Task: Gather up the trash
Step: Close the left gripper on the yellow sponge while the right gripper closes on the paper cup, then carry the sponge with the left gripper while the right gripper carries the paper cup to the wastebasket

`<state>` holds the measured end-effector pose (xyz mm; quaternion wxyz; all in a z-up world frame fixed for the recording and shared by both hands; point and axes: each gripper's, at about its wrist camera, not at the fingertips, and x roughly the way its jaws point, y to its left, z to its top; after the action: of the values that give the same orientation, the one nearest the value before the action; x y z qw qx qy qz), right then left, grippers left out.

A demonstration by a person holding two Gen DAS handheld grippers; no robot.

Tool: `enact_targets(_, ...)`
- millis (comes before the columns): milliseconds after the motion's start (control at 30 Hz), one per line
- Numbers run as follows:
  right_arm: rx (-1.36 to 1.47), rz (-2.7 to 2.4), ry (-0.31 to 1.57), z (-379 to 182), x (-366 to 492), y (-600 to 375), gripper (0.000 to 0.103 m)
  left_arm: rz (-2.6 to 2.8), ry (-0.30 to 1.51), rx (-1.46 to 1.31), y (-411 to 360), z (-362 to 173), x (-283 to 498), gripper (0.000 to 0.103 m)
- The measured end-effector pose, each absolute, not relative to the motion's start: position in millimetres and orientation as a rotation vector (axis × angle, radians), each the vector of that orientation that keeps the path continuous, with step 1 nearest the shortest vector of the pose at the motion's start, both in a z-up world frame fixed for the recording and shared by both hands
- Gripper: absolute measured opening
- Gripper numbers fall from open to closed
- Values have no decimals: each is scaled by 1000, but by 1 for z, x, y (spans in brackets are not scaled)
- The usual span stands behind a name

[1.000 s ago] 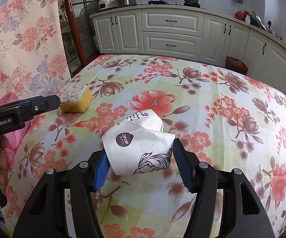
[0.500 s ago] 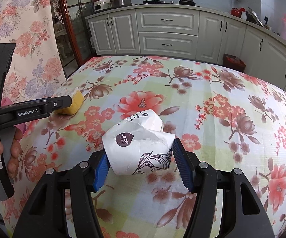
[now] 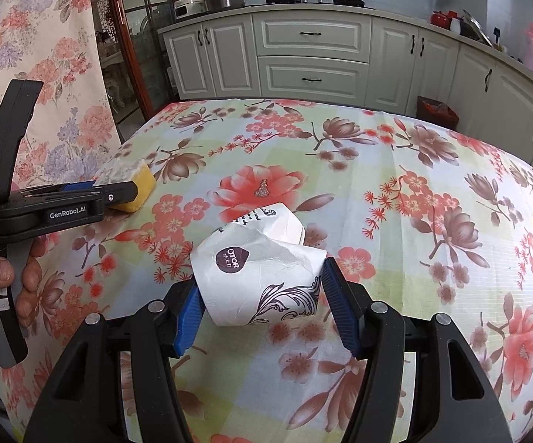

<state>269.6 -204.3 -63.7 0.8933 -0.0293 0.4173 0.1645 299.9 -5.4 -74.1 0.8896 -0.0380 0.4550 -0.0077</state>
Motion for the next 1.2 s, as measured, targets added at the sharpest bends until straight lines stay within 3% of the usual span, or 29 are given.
enact_targets(1200, -54, 345, 777, -18, 176, -181, 58, -76, 787, -206, 3, -8, 131, 54)
